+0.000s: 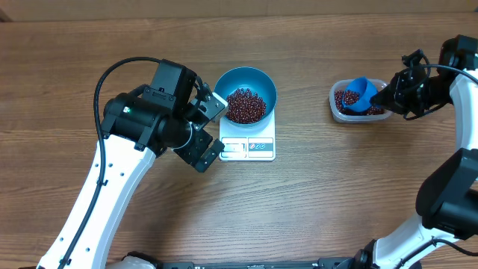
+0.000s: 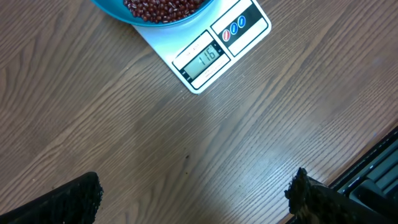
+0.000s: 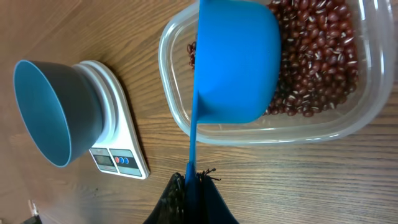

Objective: Scoop item into bowl and weigh 150g on scale
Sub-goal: 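Drag the scoop through the beans in the tub with the right gripper, then lift the filled scoop and carry it over the teal bowl, right gripper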

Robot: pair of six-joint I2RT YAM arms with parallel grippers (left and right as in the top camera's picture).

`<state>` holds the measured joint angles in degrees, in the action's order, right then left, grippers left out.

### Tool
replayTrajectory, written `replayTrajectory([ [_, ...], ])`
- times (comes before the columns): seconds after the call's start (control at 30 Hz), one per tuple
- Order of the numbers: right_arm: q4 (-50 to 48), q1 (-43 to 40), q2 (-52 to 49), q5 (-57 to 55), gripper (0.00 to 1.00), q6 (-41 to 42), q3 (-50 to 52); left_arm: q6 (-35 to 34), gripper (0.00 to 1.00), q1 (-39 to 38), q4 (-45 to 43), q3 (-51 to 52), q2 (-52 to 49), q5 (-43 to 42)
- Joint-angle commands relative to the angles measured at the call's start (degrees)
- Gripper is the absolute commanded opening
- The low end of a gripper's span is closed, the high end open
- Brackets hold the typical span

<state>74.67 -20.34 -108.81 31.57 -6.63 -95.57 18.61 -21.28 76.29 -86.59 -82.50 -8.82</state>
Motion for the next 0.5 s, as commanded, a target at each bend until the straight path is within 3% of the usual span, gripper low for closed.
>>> replayTrajectory([
  [0.0,-0.4,-1.1,2.9,2.1,0.04,-1.2,-2.5,1.3,1.0,0.3,0.0,0.2,0.8,-0.9],
  [0.47,4.3,-2.8,3.1,10.7,0.04,-5.7,-8.7,1.3,0.99,0.3,0.0,0.2,0.8,-0.9],
])
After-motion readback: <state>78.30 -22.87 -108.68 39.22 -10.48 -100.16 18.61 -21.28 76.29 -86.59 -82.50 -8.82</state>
